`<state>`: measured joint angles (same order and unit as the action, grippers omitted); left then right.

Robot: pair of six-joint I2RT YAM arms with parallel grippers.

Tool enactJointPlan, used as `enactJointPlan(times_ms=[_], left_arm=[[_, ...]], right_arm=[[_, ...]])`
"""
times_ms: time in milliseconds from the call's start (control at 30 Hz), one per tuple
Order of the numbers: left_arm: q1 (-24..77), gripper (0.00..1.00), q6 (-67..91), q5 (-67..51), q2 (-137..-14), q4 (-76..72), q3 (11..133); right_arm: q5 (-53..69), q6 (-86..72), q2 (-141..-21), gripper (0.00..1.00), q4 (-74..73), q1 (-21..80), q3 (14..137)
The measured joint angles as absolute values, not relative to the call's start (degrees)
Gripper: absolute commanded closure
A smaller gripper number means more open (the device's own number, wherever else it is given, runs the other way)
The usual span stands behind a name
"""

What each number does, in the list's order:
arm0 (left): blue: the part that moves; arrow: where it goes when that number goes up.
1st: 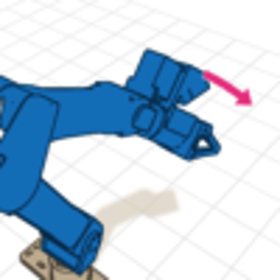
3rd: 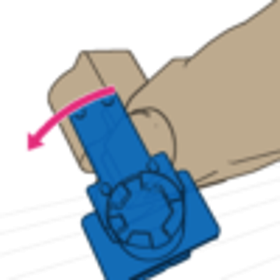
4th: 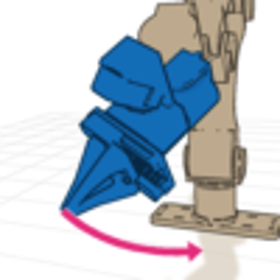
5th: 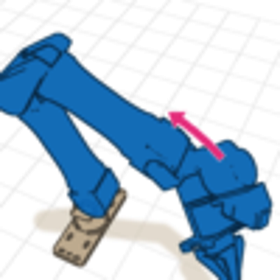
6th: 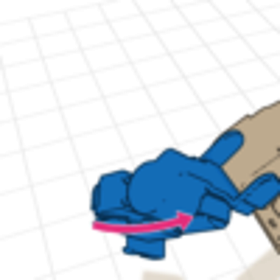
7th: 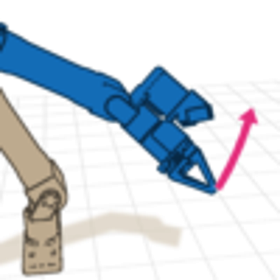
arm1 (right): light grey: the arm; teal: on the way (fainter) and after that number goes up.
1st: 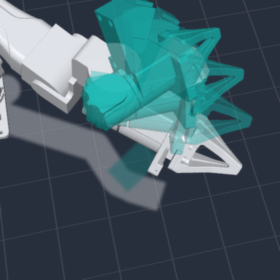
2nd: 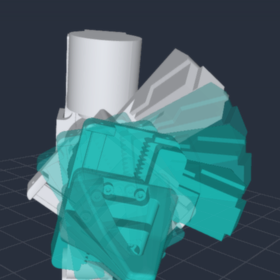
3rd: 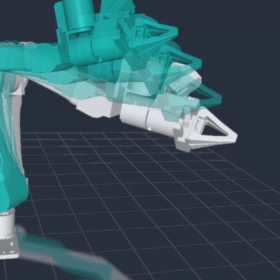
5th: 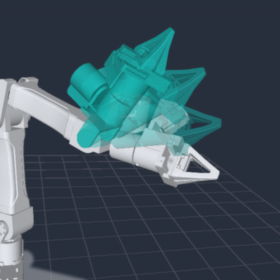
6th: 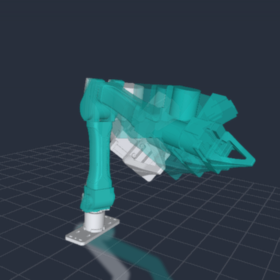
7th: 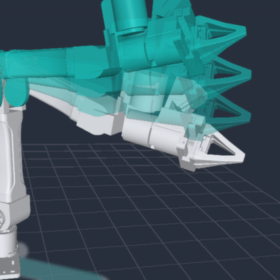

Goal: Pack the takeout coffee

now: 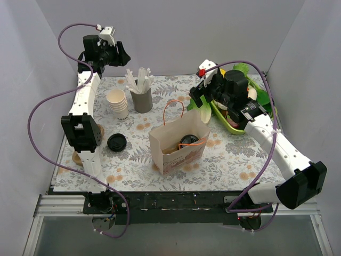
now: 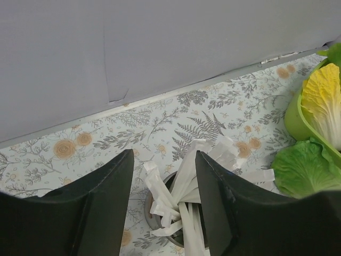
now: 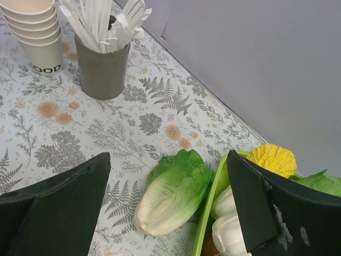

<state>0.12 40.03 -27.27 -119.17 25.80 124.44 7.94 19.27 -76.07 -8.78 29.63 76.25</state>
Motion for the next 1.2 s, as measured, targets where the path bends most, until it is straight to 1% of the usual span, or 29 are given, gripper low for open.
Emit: enactJointPlan(times_ms=[233, 500, 633, 967, 1067, 1167, 1200], left_arm=[[0.12, 0.58, 39.68, -27.31, -120.77, 27.22, 124.4], [0.12, 0.58, 39.18, -27.49, -121.54, 28.71, 124.22], [0.12, 0.62, 39.0, -27.46, -121.64, 29.06, 124.22], [0.12, 0.63, 38.5, -27.57, -123.63, 29.32, 124.22], [0.12, 0.67, 38.3, -27.55, -124.57, 29.71, 124.2], [0.12, 0.75, 38.24, -27.59, -124.92, 30.02, 124.2], [0.12, 0.8, 38.19, -27.64, -124.95, 30.0, 124.2]], right_arm=[[7.94, 19.33, -76.12, 0.03, -8.78, 29.63, 76.25], [7.92, 19.49, -76.12, 0.03, -8.78, 29.63, 75.96], [7.92, 19.49, -76.12, 0.03, -8.78, 29.63, 75.96], [7.9, 19.66, -76.12, 0.03, -8.78, 29.63, 75.96], [7.9, 19.66, -76.12, 0.03, -8.78, 29.63, 75.96], [7.9, 19.66, -76.09, 0.03, -8.78, 29.63, 75.96], [7.9, 19.66, -76.12, 0.03, -8.78, 29.63, 75.94]])
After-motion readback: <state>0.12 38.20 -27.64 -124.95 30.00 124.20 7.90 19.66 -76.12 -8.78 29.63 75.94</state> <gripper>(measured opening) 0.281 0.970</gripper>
